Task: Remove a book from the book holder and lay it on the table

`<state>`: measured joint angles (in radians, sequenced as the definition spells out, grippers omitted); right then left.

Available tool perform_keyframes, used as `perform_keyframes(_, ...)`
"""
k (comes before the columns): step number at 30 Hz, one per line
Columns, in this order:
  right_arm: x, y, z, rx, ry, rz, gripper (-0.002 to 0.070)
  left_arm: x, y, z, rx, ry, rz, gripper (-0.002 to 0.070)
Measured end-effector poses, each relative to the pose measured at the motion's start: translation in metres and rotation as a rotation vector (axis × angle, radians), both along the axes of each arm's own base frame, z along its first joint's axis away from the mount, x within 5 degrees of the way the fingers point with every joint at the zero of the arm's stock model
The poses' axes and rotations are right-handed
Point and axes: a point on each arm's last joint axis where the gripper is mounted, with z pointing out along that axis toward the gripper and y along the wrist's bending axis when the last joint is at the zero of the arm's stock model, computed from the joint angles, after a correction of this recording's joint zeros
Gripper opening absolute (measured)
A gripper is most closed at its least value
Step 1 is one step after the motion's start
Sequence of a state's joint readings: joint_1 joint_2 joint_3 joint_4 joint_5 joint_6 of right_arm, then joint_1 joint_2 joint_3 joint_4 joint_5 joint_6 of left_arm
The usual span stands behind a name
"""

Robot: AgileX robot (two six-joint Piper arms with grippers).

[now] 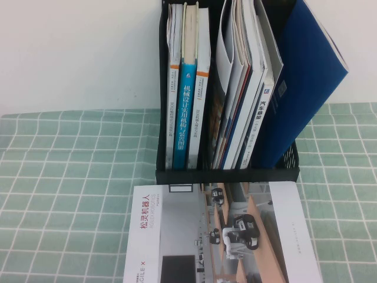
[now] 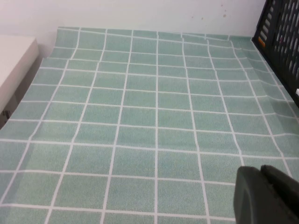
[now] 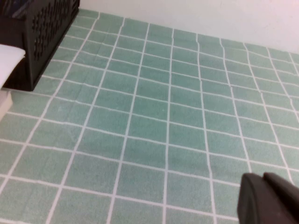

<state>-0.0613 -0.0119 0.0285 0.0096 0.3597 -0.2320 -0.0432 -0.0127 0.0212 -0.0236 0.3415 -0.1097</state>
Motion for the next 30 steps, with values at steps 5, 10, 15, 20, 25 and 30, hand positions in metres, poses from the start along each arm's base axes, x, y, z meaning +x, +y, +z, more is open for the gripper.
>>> perform_keyframes(5, 0.0000, 0.0000, 0.0000, 0.000, 0.000, 0.000, -0.0002, 0.0000, 0.0000, 0.0000, 0.003, 0.000, -0.001, -0.0001)
perform_keyframes(10, 0.0000, -0.0001, 0.0000, -0.002, 0.000, 0.000, -0.0002, 0.0001, 0.0000, 0.0002, 0.004, -0.002, -0.001, -0.0001)
perform_keyframes(15, 0.0000, -0.0001, 0.0000, -0.002, 0.000, 0.000, -0.0002, 0.0006, 0.0001, 0.0021, 0.006, -0.024, -0.001, -0.0001)
perform_keyframes(20, 0.0000, -0.0001, 0.0000, -0.002, 0.000, 0.000, -0.0002, 0.0009, 0.0001, 0.0022, 0.010, -0.032, -0.002, -0.0001)
perform_keyframes(25, 0.0000, -0.0001, 0.0000, -0.003, 0.000, 0.000, -0.0002, 0.0008, 0.0001, 0.0014, 0.012, -0.025, -0.002, -0.0001)
perform_keyframes(30, 0.0000, -0.0001, 0.0000, -0.003, 0.000, 0.000, -0.0002, 0.0007, 0.0001, 0.0012, 0.012, -0.022, -0.002, -0.0001)
